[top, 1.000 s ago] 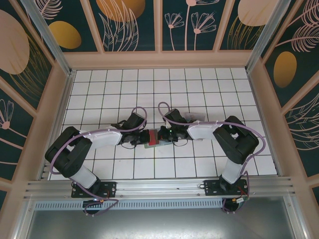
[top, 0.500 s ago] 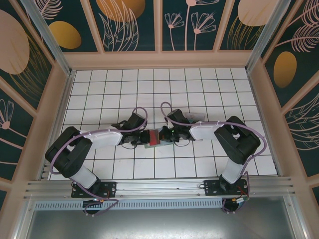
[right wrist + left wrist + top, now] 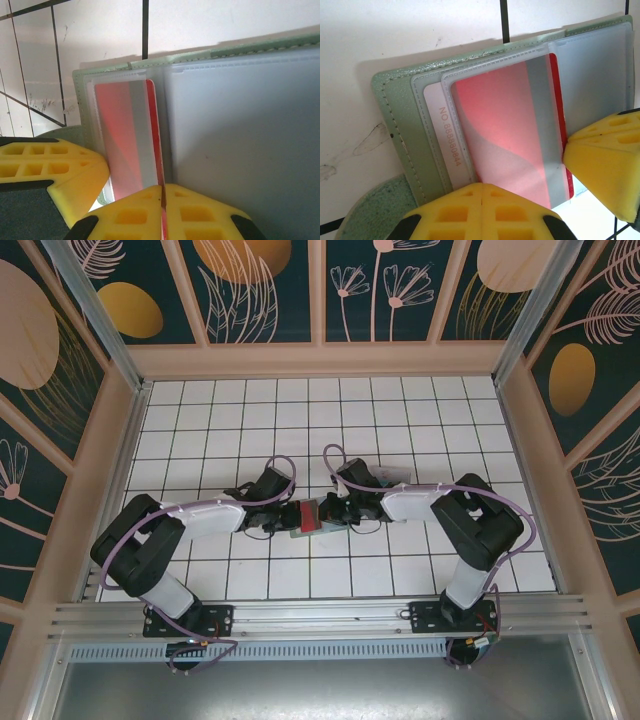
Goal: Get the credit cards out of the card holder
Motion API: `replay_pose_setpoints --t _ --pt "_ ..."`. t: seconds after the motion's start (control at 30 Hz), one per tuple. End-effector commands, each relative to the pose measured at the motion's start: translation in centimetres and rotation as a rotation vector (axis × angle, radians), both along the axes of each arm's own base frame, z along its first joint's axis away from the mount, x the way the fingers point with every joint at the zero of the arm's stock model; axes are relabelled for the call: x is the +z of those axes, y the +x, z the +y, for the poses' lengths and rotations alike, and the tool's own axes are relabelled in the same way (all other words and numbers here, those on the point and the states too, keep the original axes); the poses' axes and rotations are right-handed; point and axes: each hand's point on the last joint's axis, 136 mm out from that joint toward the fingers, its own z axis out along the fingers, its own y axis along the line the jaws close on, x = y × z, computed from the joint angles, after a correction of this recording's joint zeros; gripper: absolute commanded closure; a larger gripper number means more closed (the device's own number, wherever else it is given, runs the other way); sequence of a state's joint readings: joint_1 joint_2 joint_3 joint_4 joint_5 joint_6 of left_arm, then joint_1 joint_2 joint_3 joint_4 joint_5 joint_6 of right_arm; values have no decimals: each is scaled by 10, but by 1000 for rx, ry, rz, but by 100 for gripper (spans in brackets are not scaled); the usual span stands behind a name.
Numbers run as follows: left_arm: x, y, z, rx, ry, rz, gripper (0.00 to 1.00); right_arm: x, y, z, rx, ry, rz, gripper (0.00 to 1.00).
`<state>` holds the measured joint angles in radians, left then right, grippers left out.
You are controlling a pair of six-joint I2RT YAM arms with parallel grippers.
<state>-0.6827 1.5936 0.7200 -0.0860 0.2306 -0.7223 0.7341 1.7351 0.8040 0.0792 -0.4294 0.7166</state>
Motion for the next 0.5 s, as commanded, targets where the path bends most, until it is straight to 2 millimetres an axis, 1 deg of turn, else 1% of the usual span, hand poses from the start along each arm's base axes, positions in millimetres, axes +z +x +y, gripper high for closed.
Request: replay_pose_setpoints --t 0.0,0.23,0.27,0.33,0.37,0.47 --pt "-13 -11 9 -9 50 41 94 4 1 -3 -6 13 -2 88" --pt "-14 -11 9 -10 51 44 94 2 -1 -4 -8 13 2 88" --pt "-14 -11 9 -9 51 44 94 2 -1 -4 -8 13 2 90" --pt "-14 -11 9 -9 50 43 94 1 -1 -5 -7 12 5 98" --pt "-14 -11 9 -8 53 43 94 1 -1 -4 -6 13 4 100" --pt "-15 -11 10 -9 56 44 94 1 -1 -6 -13 5 3 100"
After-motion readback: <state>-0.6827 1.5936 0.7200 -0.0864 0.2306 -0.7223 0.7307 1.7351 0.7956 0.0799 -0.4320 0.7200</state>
